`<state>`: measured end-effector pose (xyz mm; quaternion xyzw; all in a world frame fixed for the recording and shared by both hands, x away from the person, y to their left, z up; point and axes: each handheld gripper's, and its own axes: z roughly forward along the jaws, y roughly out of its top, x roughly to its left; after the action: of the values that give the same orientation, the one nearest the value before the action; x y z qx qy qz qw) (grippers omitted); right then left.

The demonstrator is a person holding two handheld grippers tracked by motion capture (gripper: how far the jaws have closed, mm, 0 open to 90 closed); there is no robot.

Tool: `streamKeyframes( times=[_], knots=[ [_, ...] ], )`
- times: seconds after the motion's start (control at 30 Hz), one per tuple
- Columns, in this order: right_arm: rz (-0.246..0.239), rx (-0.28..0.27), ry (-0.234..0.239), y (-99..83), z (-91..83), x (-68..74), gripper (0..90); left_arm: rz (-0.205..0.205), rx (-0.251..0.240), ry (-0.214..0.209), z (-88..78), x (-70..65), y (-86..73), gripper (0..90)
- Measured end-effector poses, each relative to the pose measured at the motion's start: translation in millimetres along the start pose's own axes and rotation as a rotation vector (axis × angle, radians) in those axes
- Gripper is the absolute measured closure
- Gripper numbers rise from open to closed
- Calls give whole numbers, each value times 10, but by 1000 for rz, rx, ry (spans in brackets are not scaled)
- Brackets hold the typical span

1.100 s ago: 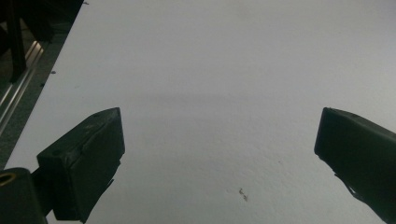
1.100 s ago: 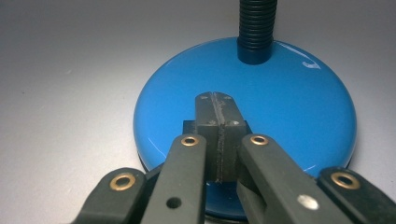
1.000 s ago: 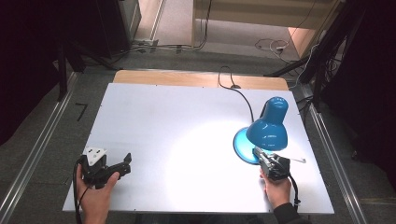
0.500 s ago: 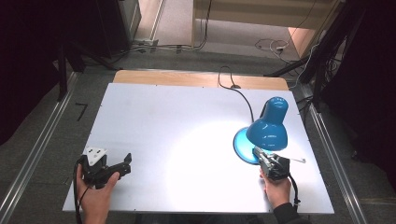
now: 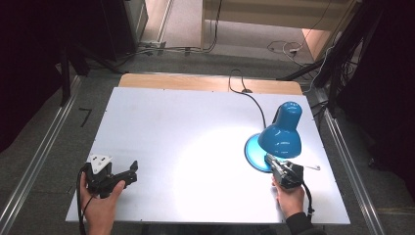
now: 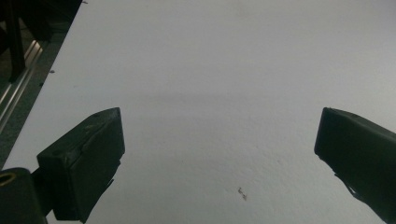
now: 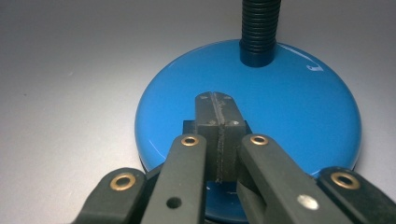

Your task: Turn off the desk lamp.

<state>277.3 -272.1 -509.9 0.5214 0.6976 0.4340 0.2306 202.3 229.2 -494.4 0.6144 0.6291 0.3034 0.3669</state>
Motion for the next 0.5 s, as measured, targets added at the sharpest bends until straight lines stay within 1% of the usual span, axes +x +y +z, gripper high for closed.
streamKeyframes(
  times=[0.17,0.2,0.23,0.27,0.3,0.33,0.37,0.4,0.43,0.47,0.5],
  knots=[
    [-2,0,-4,4,6,-6,880,-1,0,1,0,1,0,21],
    [1,9,-23,8,20,-7,881,-1,0,0,-1,0,0,21],
    [11,7,-18,14,26,-21,881,-2,0,-1,-2,-1,1,21],
    [11,7,-18,14,26,-21,881,-2,0,-1,-2,-1,1,21],
    [27,12,-16,18,25,-42,881,-2,0,-1,-2,-1,1,21],
    [27,12,-16,18,25,-42,881,-3,0,-1,-2,0,1,21],
    [13,8,-16,16,27,-40,881,-1,2,-1,-2,3,0,21],
    [16,6,-15,16,29,-28,881,-3,2,0,1,5,0,21],
    [9,6,-15,16,28,-34,881,-4,3,1,2,6,-1,22],
    [23,8,-10,16,27,-27,881,-3,4,0,3,7,-1,21],
    [12,8,-14,15,27,-41,881,-3,3,0,4,6,0,21]
  ],
)
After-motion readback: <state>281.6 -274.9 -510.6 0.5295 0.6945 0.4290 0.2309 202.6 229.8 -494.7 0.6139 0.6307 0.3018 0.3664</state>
